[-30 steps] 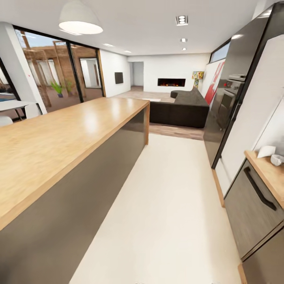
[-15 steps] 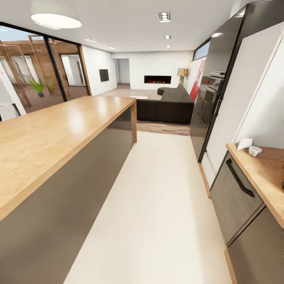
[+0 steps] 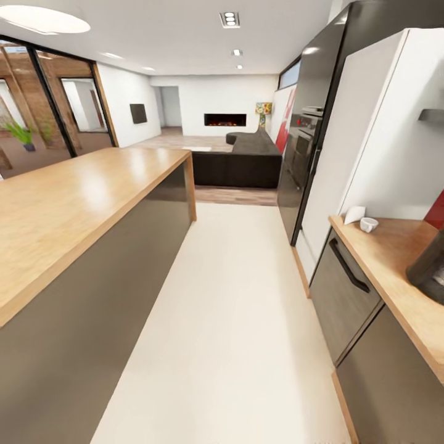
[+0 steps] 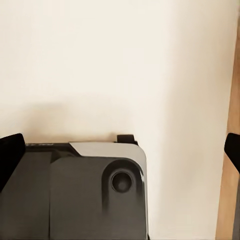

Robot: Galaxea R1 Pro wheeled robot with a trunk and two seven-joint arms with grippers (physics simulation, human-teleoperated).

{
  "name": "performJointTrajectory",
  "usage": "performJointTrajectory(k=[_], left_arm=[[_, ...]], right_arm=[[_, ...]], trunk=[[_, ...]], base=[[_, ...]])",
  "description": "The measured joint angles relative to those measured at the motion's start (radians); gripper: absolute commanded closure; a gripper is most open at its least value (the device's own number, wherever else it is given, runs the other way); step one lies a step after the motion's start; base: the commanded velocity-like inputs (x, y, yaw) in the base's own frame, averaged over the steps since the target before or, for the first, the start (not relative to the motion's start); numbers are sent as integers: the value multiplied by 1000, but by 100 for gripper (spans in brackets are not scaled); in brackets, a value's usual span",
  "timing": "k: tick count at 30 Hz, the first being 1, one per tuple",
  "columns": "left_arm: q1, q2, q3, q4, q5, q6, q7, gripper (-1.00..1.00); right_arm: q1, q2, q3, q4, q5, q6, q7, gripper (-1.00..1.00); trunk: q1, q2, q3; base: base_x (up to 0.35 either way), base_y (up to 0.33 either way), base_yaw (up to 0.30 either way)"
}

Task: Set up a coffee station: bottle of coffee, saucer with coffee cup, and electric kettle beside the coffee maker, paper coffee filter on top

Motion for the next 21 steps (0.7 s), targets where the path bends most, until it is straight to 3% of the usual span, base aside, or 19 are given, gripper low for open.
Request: performJointTrajectory(k=[16,21], left_arm=[[0,2,1,0,0,1,5,-100],[0,1,1,0,0,1,6,-100]], right_arm=[[0,1,7,0,4,-2,1,-100],[0,2,8,0,5,-2,1,-100]], trunk=[[0,0,-6],[0,0,-2]], base=[[0,0,-277],[0,0,-158]])
